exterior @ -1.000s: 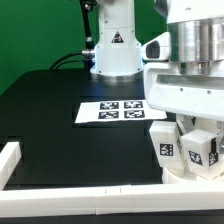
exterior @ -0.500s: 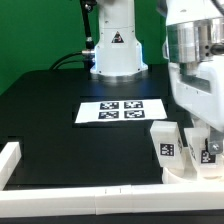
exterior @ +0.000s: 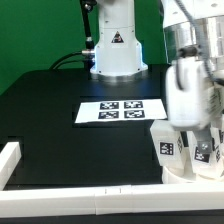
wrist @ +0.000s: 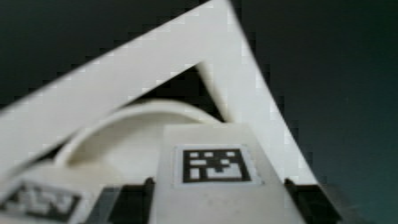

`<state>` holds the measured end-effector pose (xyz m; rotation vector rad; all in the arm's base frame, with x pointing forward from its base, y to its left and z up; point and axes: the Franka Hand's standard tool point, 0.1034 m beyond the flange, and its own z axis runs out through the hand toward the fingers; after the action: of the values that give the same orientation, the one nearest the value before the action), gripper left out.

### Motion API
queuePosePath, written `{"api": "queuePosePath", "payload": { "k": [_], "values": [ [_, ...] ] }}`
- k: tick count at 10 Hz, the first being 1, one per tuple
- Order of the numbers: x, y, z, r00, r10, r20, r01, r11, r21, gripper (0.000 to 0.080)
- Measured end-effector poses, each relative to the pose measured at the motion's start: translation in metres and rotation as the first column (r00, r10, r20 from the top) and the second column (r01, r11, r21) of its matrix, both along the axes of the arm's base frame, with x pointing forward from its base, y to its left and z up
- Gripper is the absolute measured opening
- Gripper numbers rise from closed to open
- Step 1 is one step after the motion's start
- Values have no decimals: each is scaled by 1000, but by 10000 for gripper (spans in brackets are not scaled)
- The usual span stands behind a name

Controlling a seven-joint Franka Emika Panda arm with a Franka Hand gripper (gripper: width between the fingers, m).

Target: Assemble stool

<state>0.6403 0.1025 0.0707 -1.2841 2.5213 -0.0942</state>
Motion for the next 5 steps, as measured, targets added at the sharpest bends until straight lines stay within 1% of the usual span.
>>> {"api": "queuePosePath", "payload": {
  "k": [1, 3, 4, 5],
  "values": [
    [0, 1, 1, 999, 16, 29, -16, 1000, -16, 337],
    [0, 0, 1, 999, 33, 25, -33, 999, -20, 337],
    [0, 0, 1, 996, 81, 27, -80, 996, -35, 533],
    [1, -2, 5, 985, 174, 12, -174, 984, -43, 621]
  ]
}}
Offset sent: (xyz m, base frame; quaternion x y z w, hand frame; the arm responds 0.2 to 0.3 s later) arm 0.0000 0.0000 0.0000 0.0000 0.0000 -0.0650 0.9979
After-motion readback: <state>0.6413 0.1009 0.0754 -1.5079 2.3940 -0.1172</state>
